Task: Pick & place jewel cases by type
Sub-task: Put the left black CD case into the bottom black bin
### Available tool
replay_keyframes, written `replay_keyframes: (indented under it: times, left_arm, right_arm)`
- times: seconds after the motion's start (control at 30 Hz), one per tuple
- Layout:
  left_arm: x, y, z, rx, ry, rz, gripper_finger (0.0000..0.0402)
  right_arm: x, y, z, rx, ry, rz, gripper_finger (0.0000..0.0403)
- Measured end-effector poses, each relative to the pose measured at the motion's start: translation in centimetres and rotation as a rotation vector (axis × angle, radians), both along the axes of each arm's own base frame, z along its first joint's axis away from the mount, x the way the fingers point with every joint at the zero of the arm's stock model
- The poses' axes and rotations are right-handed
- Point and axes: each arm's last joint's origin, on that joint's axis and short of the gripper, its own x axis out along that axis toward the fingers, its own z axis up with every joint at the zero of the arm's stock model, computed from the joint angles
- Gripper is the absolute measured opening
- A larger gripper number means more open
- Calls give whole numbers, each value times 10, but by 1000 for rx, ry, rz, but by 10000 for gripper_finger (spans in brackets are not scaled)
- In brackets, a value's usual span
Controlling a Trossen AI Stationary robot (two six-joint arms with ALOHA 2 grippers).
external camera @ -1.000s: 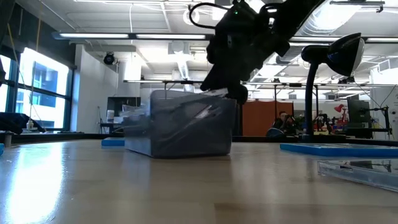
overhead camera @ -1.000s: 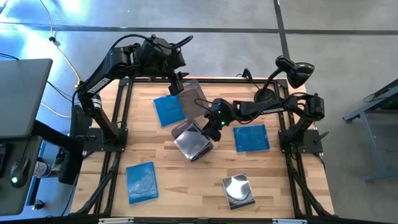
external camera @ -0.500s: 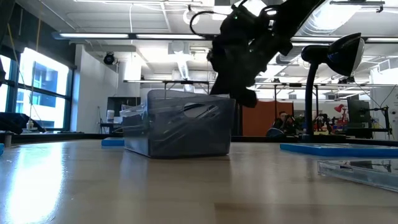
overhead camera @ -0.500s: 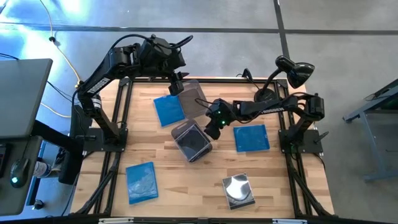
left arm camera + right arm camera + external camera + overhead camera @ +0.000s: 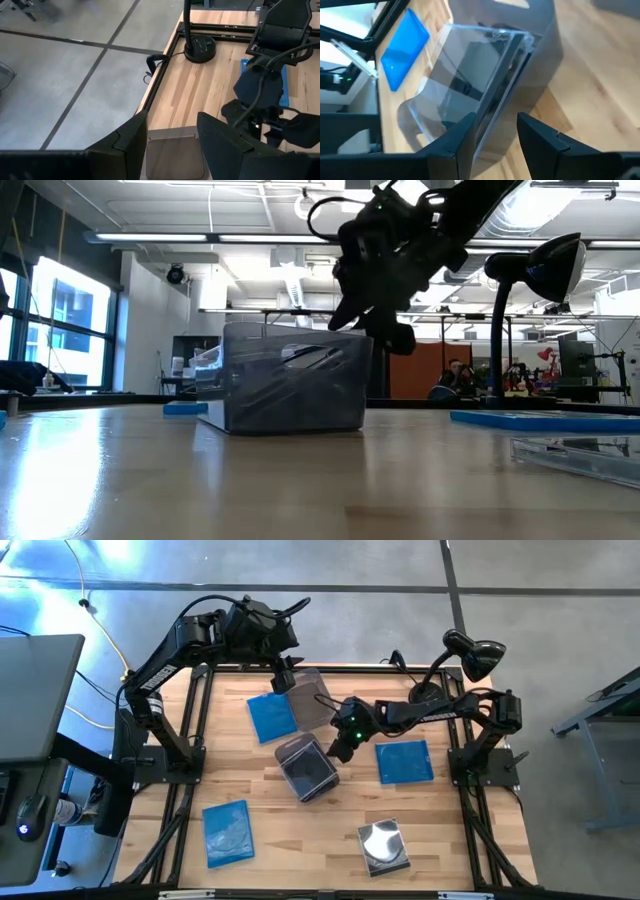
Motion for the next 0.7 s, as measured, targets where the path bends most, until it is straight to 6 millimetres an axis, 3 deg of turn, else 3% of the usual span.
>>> replay_keyframes:
  times: [0.47, 0.7]
  left_arm:
    - [0, 0, 0, 0, 0, 1, 168]
    - [0, 0, 0, 0, 0, 1, 168]
  right_arm:
    - [9, 4, -15, 36, 12, -14, 139]
    - [13, 4, -13, 46, -41, 8, 139]
